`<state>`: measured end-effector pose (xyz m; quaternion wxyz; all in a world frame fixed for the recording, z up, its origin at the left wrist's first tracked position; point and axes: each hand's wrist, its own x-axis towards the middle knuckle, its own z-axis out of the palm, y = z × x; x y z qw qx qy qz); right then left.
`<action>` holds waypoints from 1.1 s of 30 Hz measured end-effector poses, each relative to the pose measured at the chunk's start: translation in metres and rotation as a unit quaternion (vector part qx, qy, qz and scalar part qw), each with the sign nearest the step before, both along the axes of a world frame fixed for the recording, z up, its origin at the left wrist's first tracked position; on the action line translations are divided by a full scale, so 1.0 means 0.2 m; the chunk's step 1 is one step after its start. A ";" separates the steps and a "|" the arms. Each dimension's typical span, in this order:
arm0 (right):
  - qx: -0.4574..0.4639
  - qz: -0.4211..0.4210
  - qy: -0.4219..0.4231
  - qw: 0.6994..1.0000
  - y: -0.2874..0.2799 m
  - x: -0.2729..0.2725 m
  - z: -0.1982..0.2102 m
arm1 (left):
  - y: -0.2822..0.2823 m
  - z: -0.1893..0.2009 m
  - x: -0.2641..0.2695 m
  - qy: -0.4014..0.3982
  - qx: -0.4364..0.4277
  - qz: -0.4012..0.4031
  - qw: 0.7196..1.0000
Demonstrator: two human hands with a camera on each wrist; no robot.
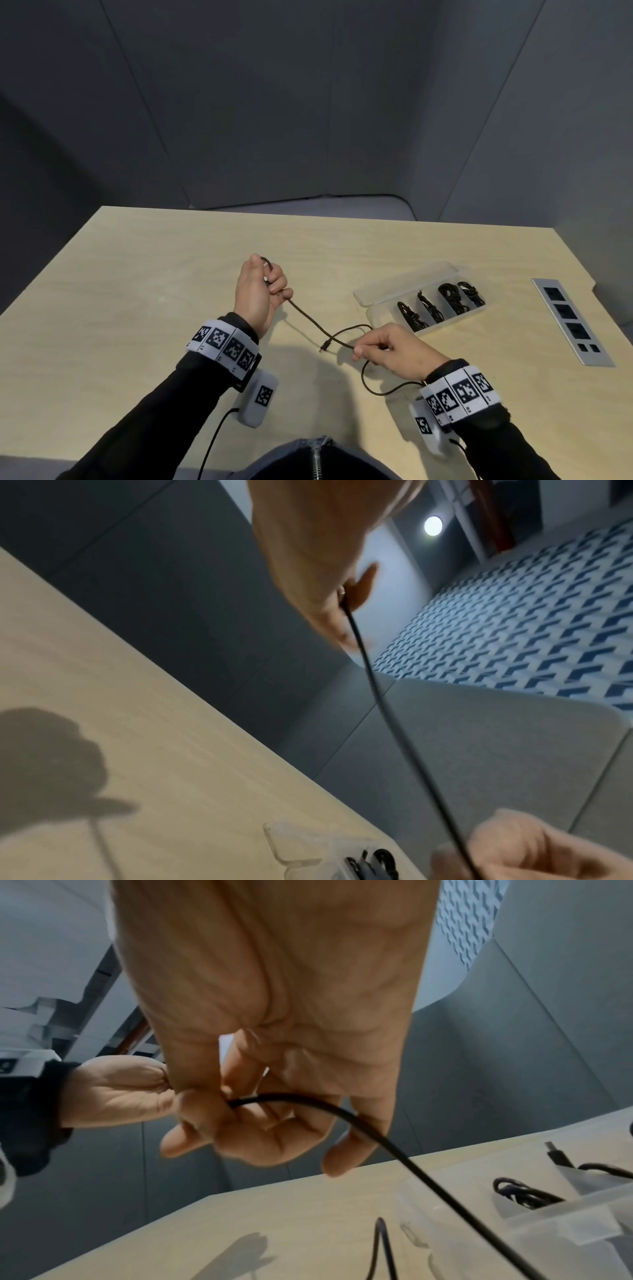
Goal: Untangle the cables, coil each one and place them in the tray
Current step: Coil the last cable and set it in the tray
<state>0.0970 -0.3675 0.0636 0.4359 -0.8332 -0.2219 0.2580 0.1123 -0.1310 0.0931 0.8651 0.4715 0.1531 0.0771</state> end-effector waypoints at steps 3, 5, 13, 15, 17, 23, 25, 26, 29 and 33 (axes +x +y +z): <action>0.033 -0.012 -0.014 0.999 -0.01 0.00 0.07 | 0.01 -0.02 0.01 0.043 0.149 -0.040 0.987; 0.053 -0.004 -0.032 0.998 -0.01 0.00 0.13 | 0.00 -0.03 0.00 0.076 0.221 -0.095 0.968; 0.108 -0.022 -0.090 0.990 0.00 0.04 0.34 | -0.06 -0.06 -0.03 0.082 0.275 -0.215 0.934; 0.104 -0.012 -0.106 0.989 0.03 0.05 0.34 | -0.06 -0.07 -0.04 0.036 0.385 -0.270 0.882; 0.106 -0.019 -0.126 0.986 0.05 0.08 0.33 | -0.09 -0.06 -0.06 -0.001 0.452 -0.340 0.825; 0.110 -0.121 -0.166 0.973 0.06 0.18 0.25 | -0.14 0.01 -0.07 0.006 0.334 -0.388 0.859; 0.130 -0.157 -0.153 0.967 0.07 0.18 0.21 | -0.14 0.00 -0.08 -0.025 0.329 -0.385 0.862; 0.145 -0.177 -0.140 0.963 0.08 0.18 0.19 | -0.13 0.00 -0.07 -0.026 0.326 -0.370 0.869; 0.185 -0.222 -0.076 0.954 0.08 0.17 0.14 | -0.14 -0.02 -0.06 0.002 0.283 -0.289 0.915; 0.229 -0.210 -0.022 0.950 0.14 0.11 0.06 | -0.16 0.00 -0.05 0.044 0.178 -0.211 0.960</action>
